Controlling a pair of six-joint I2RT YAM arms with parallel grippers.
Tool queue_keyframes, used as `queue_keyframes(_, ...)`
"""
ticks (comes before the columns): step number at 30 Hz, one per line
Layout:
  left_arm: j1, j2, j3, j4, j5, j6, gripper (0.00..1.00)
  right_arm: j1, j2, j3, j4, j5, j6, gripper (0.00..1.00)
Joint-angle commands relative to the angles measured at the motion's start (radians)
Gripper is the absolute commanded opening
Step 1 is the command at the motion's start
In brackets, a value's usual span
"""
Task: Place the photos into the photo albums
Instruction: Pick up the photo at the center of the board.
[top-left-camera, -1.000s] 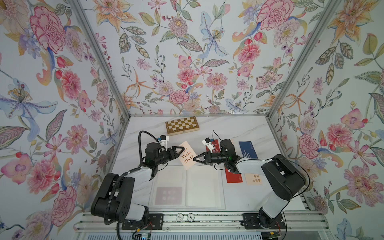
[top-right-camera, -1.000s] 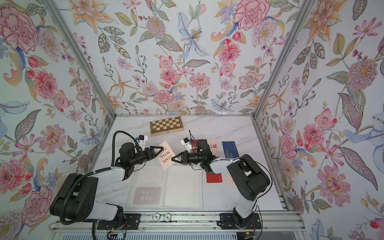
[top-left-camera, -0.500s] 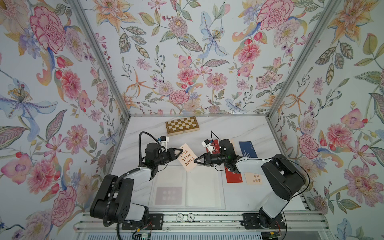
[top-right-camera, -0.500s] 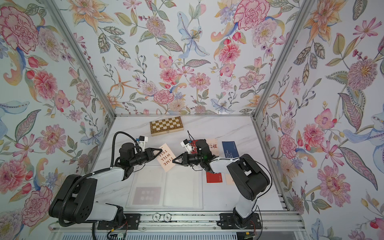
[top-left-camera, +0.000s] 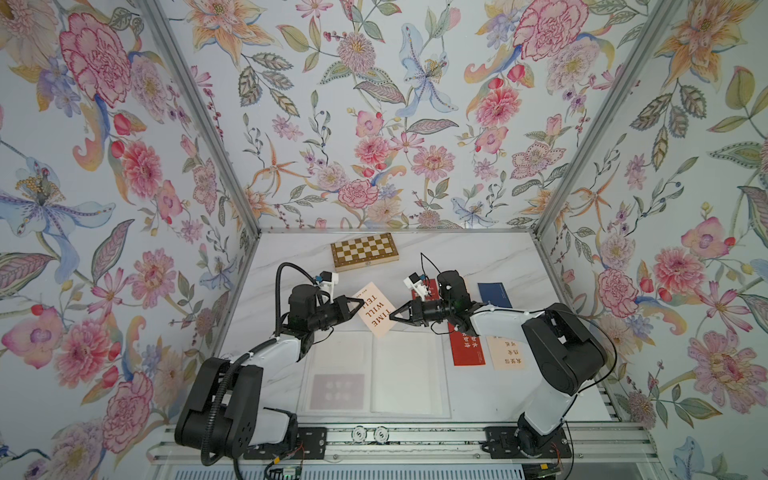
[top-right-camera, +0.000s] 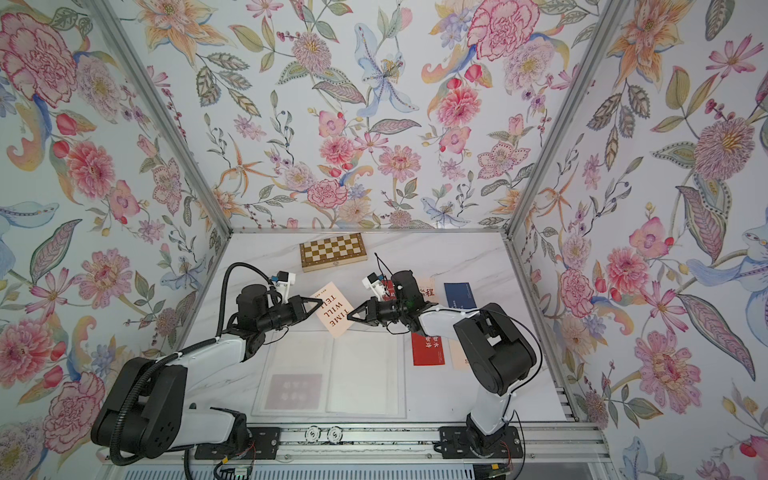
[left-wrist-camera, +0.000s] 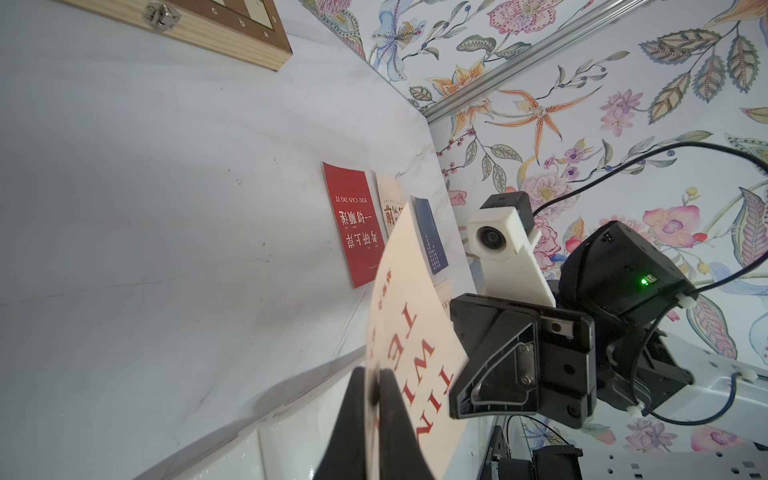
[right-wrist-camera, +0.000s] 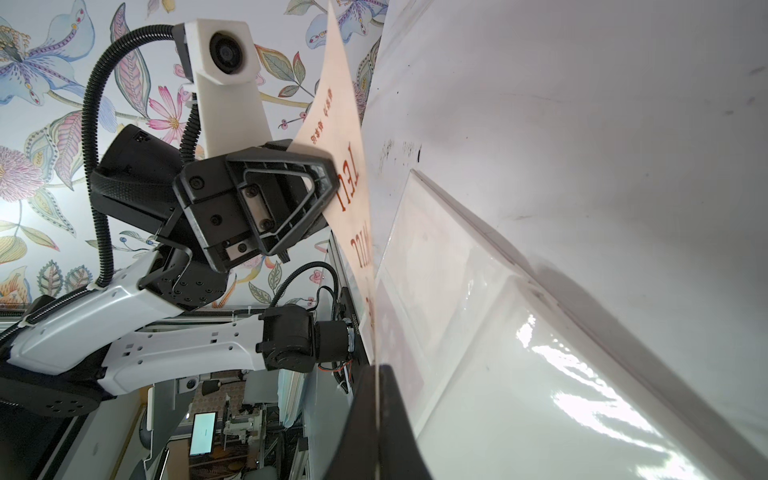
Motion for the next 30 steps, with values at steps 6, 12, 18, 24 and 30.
queue_keyframes(6,0.002,-0.011,0.009,0.015,0.014,-0.006,0.00,-0.008,0.015,0.063,-0.075,-0.019,-0.062,0.05)
queue_keyframes(12,0.004,0.002,-0.009,0.125,-0.009,-0.080,0.00,-0.015,-0.023,0.033,-0.097,0.050,-0.054,0.39)
queue_keyframes(18,0.024,0.007,-0.002,0.185,-0.025,-0.146,0.00,-0.012,-0.098,-0.062,-0.099,0.204,0.001,0.44)
queue_keyframes(24,0.039,0.012,-0.005,0.249,-0.061,-0.209,0.00,0.052,-0.163,-0.129,-0.043,0.348,0.101,0.43)
queue_keyframes(30,0.039,0.029,-0.018,0.306,-0.085,-0.265,0.00,0.104,-0.150,-0.148,0.100,0.422,0.217,0.43)
